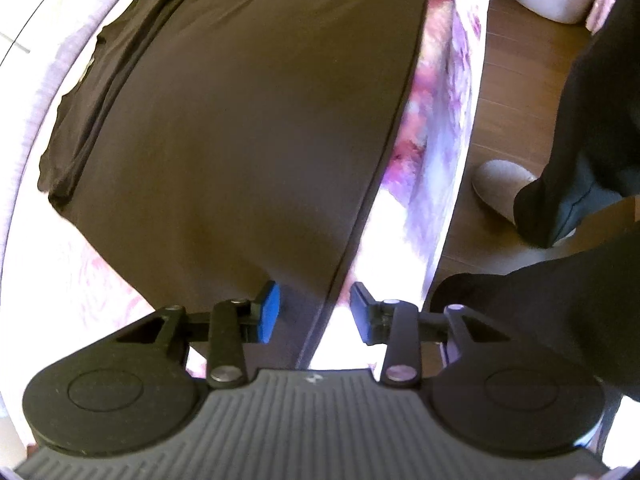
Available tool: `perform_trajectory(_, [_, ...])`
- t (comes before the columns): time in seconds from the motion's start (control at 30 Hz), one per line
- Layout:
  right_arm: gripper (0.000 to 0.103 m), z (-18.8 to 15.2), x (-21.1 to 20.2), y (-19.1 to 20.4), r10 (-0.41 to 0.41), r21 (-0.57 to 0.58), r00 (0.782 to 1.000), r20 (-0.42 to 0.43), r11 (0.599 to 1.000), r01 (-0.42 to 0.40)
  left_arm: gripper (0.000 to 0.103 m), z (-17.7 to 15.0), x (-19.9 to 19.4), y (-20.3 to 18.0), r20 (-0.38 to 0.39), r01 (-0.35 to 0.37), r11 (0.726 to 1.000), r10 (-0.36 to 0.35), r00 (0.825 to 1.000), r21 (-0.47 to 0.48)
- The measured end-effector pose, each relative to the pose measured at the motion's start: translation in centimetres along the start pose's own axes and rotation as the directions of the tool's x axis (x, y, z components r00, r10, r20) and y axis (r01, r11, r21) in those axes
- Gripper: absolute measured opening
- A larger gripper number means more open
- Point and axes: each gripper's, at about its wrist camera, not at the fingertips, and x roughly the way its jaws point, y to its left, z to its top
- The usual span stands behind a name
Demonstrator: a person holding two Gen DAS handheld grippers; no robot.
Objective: Fold clothes
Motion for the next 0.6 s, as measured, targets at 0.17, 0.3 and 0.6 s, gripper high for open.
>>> perform_trajectory(0.17, [0.074, 0.1, 1.3, 0.3, -0.003, 0.013, 1.000, 0.000, 1.000, 0.003, 0.039, -0.1, 0.4, 0.7, 0.000, 0.017, 0.999, -0.017, 1.000, -0.046])
perform_trajectory(0.3, [0.074, 1.0, 1.4, 0.3, -0.002, -0.003, 1.000, 0.021, 1.000, 0.002, 0.040, 0.2, 0.9, 2.4, -0.025, 0.067, 0.989, -0.071, 0.997, -0.135])
perform_trajectory(0.6, [0.074, 1.4, 1.3, 1.4, -0.009, -0.013, 0.999, 0.039, 1.000, 0.010, 0.035, 2.5, 1.4, -0.9, 0.012, -0.089, 0.990, 0.088, 0.996, 0.107])
